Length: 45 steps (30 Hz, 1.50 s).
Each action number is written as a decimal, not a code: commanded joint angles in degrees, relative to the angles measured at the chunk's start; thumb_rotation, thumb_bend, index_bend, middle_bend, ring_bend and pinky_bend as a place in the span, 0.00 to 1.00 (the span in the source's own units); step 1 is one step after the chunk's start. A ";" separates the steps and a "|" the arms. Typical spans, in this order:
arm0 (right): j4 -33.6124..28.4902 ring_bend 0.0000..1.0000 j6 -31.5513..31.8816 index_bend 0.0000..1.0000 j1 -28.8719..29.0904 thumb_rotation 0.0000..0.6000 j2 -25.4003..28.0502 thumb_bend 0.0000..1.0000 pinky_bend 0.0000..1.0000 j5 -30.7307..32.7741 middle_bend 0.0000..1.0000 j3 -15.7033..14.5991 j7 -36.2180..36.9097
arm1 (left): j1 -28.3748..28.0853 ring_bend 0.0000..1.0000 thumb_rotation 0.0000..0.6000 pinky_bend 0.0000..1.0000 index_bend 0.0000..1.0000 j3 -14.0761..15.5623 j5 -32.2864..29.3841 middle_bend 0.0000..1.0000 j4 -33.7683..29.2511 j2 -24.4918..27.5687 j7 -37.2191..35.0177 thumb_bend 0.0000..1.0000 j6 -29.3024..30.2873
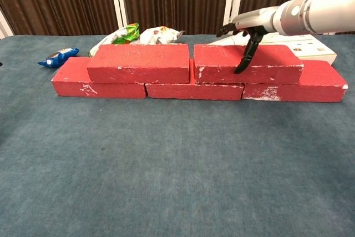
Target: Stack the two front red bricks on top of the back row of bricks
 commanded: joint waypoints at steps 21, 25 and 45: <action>4.34 0.00 7.13 0.52 -19.78 1.00 9.87 0.12 0.08 -21.35 0.00 -2.04 17.50 | 0.15 0.00 1.00 0.02 0.00 0.70 1.15 0.00 -1.12 -0.27 1.78 0.28 0.42; 8.20 0.00 5.84 0.55 -19.87 1.00 6.70 0.18 0.08 -23.53 0.00 -1.29 19.18 | 0.10 0.00 1.00 0.02 0.00 0.68 0.89 0.00 -0.92 -0.39 1.78 0.27 0.02; 14.74 0.00 1.73 0.58 -17.56 1.00 -0.94 0.29 0.08 -24.67 0.00 3.44 18.11 | -0.03 0.00 1.00 0.02 0.00 0.42 0.36 0.00 -0.34 -0.46 1.41 0.28 -0.46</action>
